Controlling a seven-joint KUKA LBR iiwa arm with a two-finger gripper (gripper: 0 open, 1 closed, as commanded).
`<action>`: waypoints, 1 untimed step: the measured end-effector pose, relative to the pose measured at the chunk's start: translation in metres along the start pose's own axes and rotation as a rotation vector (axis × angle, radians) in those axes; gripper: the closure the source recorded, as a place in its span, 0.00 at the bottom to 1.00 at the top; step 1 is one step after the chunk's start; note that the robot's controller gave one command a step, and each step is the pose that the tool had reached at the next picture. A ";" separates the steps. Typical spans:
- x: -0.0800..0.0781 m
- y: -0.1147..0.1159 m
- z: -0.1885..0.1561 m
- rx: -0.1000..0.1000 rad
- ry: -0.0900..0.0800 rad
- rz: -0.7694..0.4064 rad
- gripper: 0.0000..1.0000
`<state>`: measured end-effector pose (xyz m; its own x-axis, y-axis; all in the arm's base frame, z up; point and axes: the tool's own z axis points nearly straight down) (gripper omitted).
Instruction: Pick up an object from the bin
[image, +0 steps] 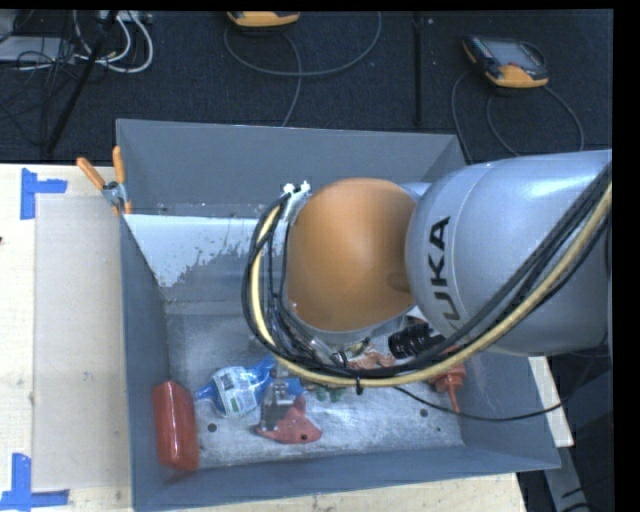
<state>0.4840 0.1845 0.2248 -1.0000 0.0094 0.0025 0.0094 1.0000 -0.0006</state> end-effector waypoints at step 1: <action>0.000 0.000 0.000 0.000 0.000 0.001 0.00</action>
Offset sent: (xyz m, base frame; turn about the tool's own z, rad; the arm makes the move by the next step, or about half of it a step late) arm 0.0737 -0.0473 -0.0648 -0.1856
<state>0.4840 0.1845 0.2248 -0.9999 0.0102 0.0025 0.0102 0.9999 -0.0004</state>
